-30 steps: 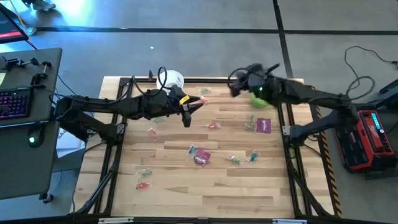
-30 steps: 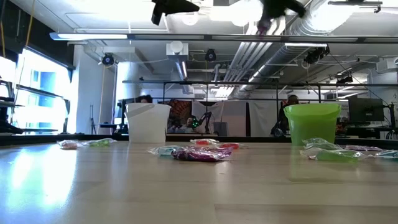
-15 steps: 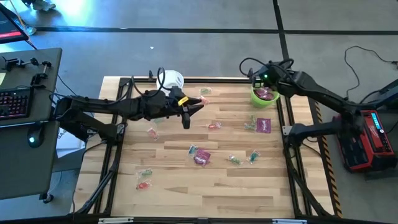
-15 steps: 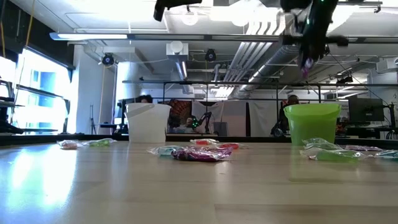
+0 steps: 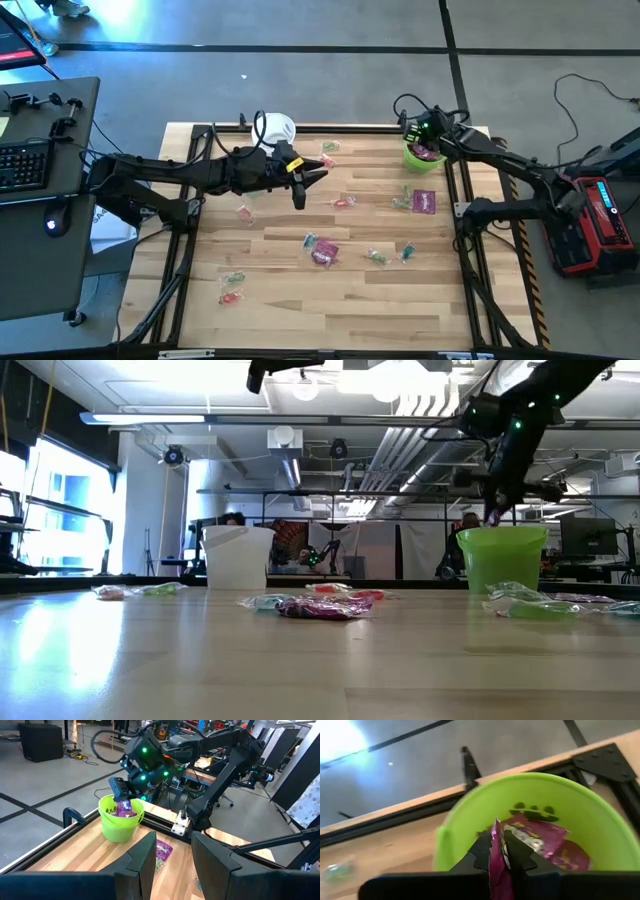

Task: Sort candy by brand, put in halloween buckets
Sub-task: Put the violet candy into the green bucket

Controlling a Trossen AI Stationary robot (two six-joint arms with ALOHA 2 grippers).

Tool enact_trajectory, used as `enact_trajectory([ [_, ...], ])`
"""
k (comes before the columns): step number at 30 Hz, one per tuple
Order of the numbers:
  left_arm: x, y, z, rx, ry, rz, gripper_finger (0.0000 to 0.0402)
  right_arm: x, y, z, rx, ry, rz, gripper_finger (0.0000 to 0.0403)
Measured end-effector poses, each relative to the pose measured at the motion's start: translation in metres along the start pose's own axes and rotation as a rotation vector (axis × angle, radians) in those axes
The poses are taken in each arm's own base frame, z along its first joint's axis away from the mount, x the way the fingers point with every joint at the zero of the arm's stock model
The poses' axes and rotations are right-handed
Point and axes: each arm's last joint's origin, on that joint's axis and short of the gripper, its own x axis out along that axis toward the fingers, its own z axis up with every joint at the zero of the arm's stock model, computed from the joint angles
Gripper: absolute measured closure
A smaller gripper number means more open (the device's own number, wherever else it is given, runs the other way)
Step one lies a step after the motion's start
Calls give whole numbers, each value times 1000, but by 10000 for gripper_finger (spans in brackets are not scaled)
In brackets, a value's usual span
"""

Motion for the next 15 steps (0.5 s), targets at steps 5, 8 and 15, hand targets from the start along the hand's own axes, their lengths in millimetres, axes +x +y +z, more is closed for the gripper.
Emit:
enact_trajectory([
  [5, 0, 1, 0, 0, -7, 26, 287, 6, -8, -3, -5, 16, -40, 352],
  [8, 0, 3, 1, 0, -9, 33, 287, 6, -9, -3, -45, 23, -44, 307],
  [15, 1, 4, 0, -4, -6, 51, 287, -11, -14, -1, -72, 32, 24, 208],
])
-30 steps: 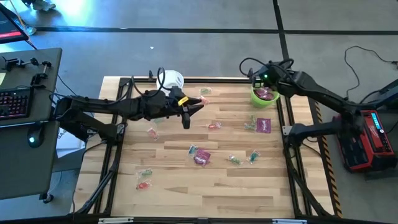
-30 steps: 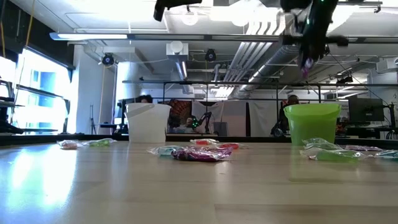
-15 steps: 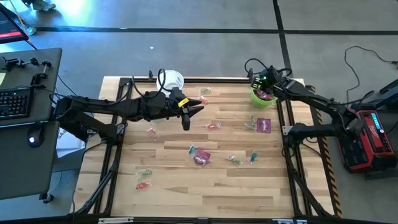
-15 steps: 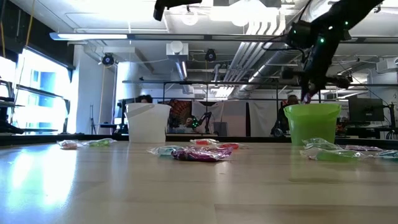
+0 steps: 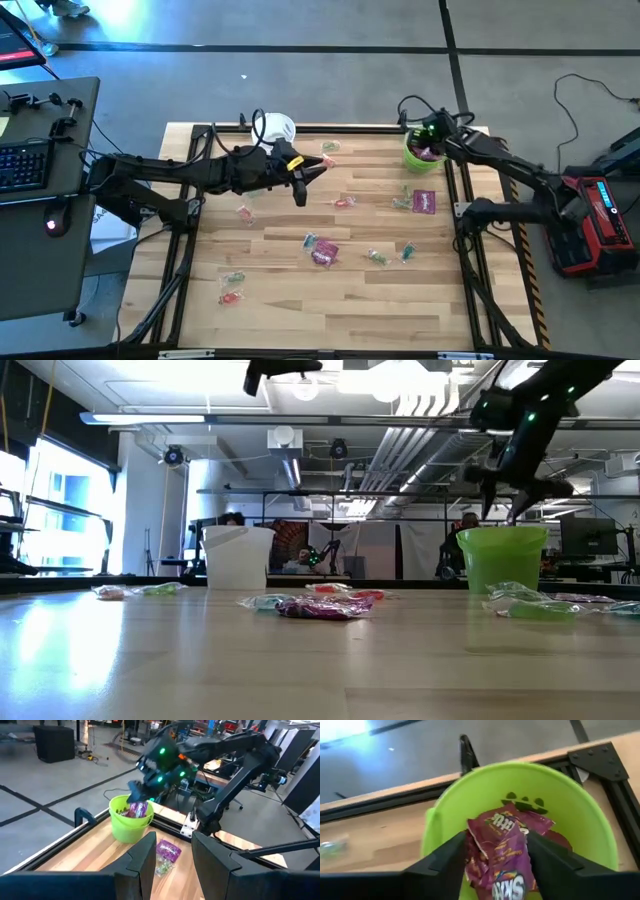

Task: Sort candy by brand, put in halloween buckets
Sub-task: Put the violet candy into the green bucket

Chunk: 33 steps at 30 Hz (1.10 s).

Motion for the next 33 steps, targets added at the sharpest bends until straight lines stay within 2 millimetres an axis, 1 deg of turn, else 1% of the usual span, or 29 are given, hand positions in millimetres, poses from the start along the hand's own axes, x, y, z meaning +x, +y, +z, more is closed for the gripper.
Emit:
enact_trajectory([
  [3, 1, 3, -4, 8, 31, 17, 287, -16, -5, 2, -25, -12, 62, 188],
  [7, 2, 7, -18, -12, 49, 28, 290, -35, -16, 0, -46, -35, 80, 185],
  [10, 3, 9, -25, -12, 25, 20, 297, -41, -19, 0, -43, -46, 101, 201],
  [12, 4, 11, -31, -15, 19, 14, 304, -41, -18, 0, -45, -28, 121, 225],
  [14, 5, 13, -31, -17, 17, -6, 312, -39, -16, -1, -60, 7, 141, 265],
  [16, 5, 13, -30, -3, 11, -21, 320, -35, -14, -3, -83, 42, 152, 314],
  [18, 5, 14, -30, 15, 14, -19, 327, -30, -12, -4, -94, 68, 136, 368],
  [19, 6, 14, -30, 22, 19, -18, 331, -26, -11, -5, -102, 81, 123, 385],
  [20, 6, 14, -30, 23, 19, -18, 335, -22, -9, -5, -110, 94, 109, 392],
  [23, 6, 15, -30, 22, 17, -16, 346, -10, -5, -8, -105, 128, 59, 386],
  [26, 6, 15, -31, 24, 24, -14, 354, 3, -2, -10, -108, 146, -8, 394],
  [33, 6, 16, -30, 11, 24, -10, 362, 27, 2, -17, -153, 198, -117, 401],
])
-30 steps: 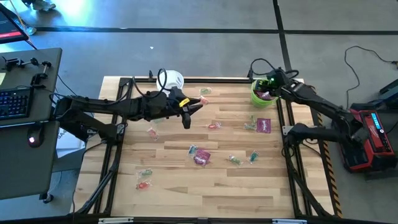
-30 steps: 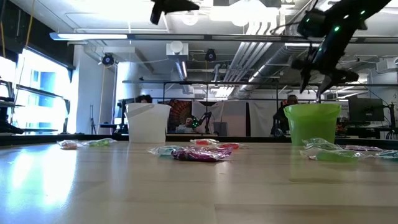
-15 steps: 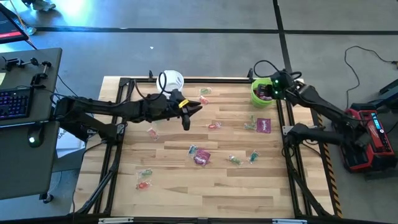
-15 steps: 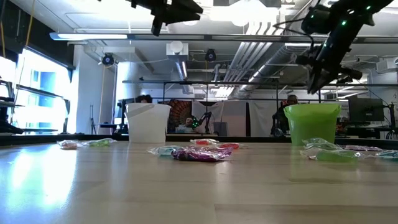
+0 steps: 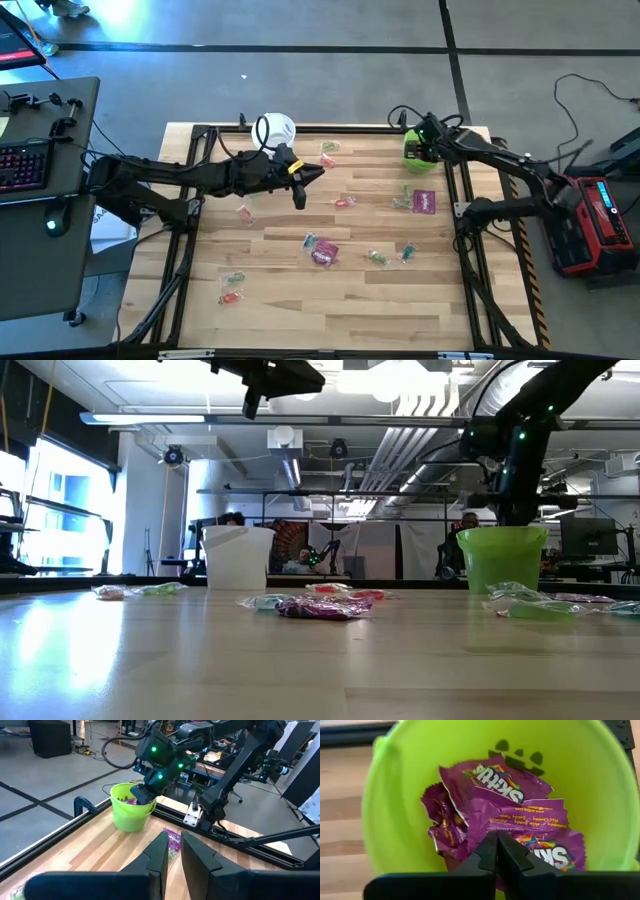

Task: Sort candy by brand, put in halloween buckets
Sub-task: Put the violet candy into the green bucket

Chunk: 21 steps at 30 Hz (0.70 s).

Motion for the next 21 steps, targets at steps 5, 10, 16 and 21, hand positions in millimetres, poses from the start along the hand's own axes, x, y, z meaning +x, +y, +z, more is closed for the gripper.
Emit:
enact_trajectory([
  [5, 0, 1, 0, 6, -2, 13, 362, 9, 5, 1, -7, 8, -6, 402],
  [10, 1, 2, 1, 11, -1, 11, 362, -15, 11, 15, -52, -52, 42, 403],
  [16, 1, 5, 0, 12, 6, 17, 362, -77, 17, 28, -177, -156, 99, 403],
  [21, 1, 6, 0, 13, 13, 16, 362, -105, 7, 9, -212, -132, 146, 403],
])
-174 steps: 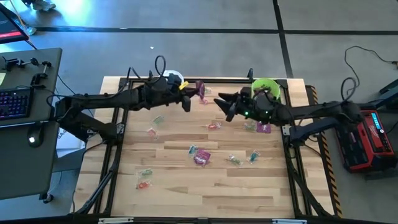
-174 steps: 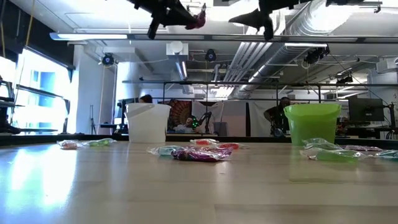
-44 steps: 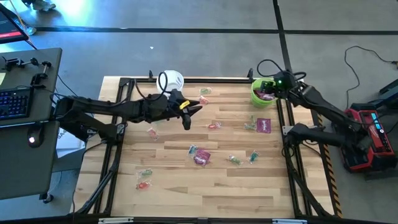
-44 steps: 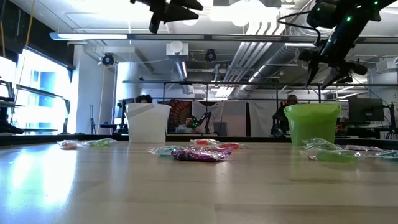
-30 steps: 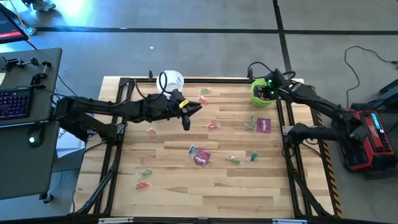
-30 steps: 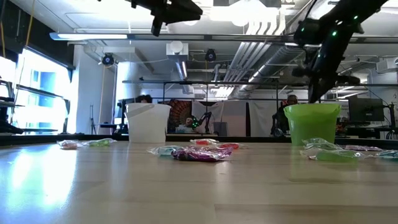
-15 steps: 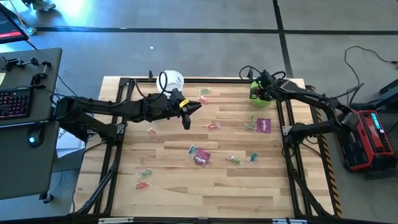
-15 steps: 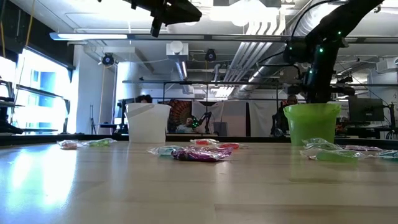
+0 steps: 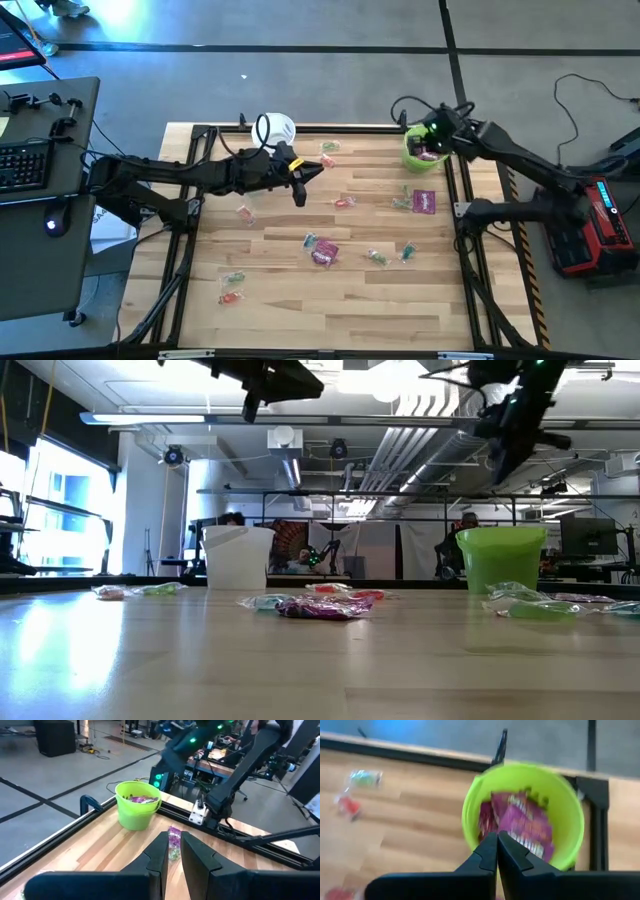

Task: Sort candy by brand, put in halloween buckets
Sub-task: Put the violet candy into the green bucket

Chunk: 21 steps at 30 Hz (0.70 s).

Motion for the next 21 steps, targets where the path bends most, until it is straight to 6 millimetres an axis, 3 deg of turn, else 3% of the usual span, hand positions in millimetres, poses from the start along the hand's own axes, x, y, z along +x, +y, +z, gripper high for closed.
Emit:
enact_trajectory([
  [9, 1, 1, 0, -1, 13, -39, 362, -7, 1, -66, 21, 138, 153, 403],
  [15, 2, 7, 2, -6, 21, -68, 362, -3, 9, -102, -166, 201, 201, 402],
  [21, 4, 13, 2, -25, 46, -97, 362, 4, 15, -120, -423, 337, 236, 373],
])
